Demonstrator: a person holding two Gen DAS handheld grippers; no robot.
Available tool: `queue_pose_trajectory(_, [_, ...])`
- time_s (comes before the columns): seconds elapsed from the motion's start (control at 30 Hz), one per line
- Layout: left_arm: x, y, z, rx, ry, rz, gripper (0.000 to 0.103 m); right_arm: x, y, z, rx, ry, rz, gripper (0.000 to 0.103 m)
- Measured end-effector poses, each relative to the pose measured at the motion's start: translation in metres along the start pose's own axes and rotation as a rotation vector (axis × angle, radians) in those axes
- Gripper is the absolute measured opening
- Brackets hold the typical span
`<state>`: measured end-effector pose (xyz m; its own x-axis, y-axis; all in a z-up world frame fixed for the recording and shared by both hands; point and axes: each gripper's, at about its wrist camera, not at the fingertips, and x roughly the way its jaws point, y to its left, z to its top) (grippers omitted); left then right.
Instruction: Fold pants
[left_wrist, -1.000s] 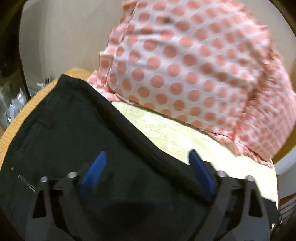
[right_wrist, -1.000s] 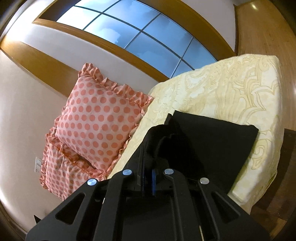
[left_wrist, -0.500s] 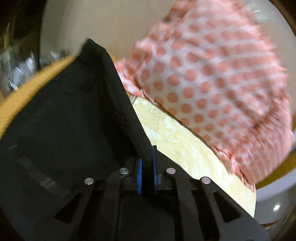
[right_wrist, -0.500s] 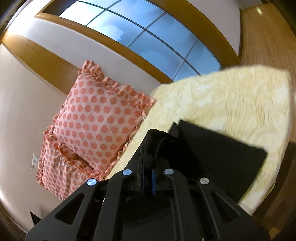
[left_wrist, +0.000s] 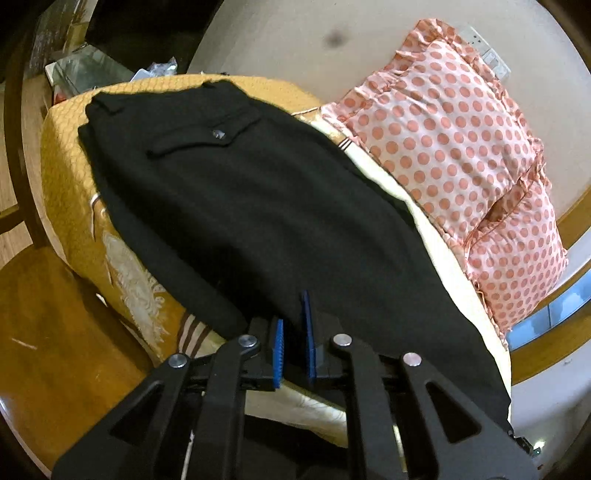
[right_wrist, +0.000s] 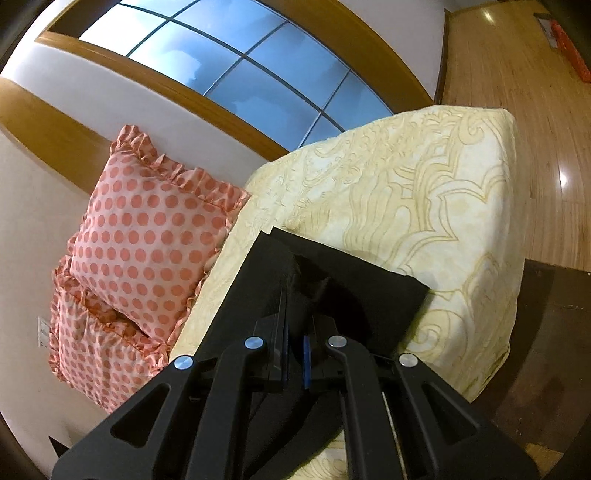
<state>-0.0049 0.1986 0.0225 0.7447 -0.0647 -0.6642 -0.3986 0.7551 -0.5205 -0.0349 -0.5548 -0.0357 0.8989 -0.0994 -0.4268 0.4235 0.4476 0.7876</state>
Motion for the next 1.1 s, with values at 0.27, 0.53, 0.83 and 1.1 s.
queue_pose_trajectory(0.27, [0.010,-0.020,0.012,0.045,-0.007,-0.011,0.019,0.013,0.004,0.014,-0.003,0.053,0.008,0.005])
queue_pose_trajectory(0.53, [0.006,-0.009,0.000,0.093,0.037,0.003,0.009,-0.005,-0.013,0.001,-0.026,0.045,-0.055,0.005])
queue_pose_trajectory(0.83, [0.002,-0.003,-0.009,0.164,0.009,0.010,0.012,-0.019,-0.010,-0.012,-0.091,-0.005,-0.092,0.006])
queue_pose_trajectory(1.1, [-0.047,-0.001,-0.007,0.220,-0.257,0.119,0.064,-0.048,0.001,-0.001,-0.245,-0.187,-0.211,0.079])
